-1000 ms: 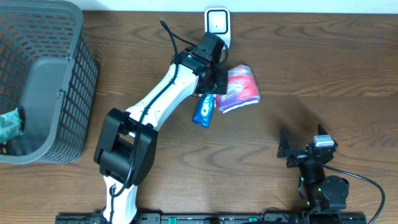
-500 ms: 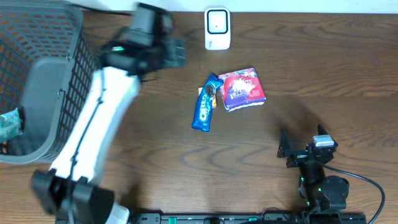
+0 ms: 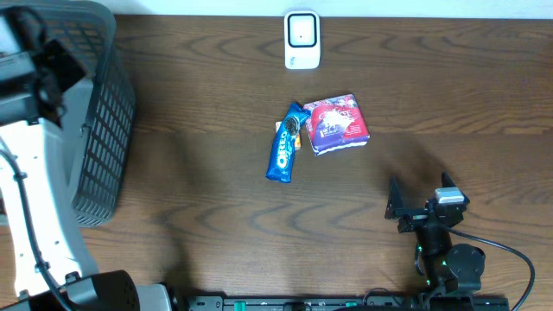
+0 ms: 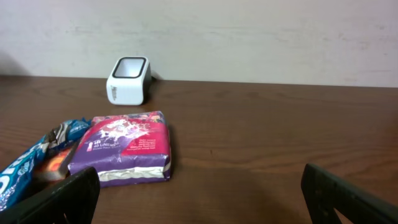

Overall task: Scan the item barcode
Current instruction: 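Carry the packs with the left gripper and release them on the table, then reach the left gripper into the basket and grasp the mint-green wipes pack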

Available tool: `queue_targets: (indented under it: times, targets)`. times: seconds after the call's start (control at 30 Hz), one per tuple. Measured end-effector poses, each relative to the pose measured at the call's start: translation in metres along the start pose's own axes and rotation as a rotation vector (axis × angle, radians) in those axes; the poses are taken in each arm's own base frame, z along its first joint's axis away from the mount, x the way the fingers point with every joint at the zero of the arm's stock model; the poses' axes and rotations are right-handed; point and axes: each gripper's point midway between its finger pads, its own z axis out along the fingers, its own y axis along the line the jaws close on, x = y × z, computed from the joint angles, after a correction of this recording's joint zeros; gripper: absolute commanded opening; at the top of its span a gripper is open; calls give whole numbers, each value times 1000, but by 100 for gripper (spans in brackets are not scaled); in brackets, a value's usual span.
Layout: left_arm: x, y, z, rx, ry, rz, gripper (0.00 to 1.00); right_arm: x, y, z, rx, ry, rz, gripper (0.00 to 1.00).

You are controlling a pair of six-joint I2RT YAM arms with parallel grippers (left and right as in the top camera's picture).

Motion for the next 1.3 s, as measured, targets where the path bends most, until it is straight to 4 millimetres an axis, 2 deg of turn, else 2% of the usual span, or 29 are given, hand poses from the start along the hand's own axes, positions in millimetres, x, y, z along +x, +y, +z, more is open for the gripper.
queue_targets:
  times: [0.13, 0.23, 0.33, 0.4, 0.53, 0.73, 0.83, 1.0, 1.13, 1.3]
  targets:
    - [-1, 53, 12, -175, 22, -2, 81, 0, 0, 0, 0, 0, 0, 99]
    - [11, 92, 29, -366, 82, 26, 81, 0, 0, 0, 0, 0, 0, 99]
    - [29, 111, 50, -478, 169, 85, 80, 0, 0, 0, 0, 0, 0, 99]
    - [45, 120, 69, -532, 245, 137, 80, 0, 0, 0, 0, 0, 0, 99]
    - [68, 126, 93, -573, 338, 192, 80, 0, 0, 0, 0, 0, 0, 99]
    - [88, 136, 116, -617, 420, 232, 76, 0, 0, 0, 0, 0, 0, 99]
    - [93, 146, 122, -635, 443, 224, 76, 0, 0, 0, 0, 0, 0, 99]
    - [95, 177, 121, -690, 455, 142, 74, 0, 0, 0, 0, 0, 0, 99]
    - [100, 194, 123, -719, 456, 104, 74, 0, 0, 0, 0, 0, 0, 99]
    - [107, 195, 132, -719, 444, 97, 73, 0, 0, 0, 0, 0, 0, 99]
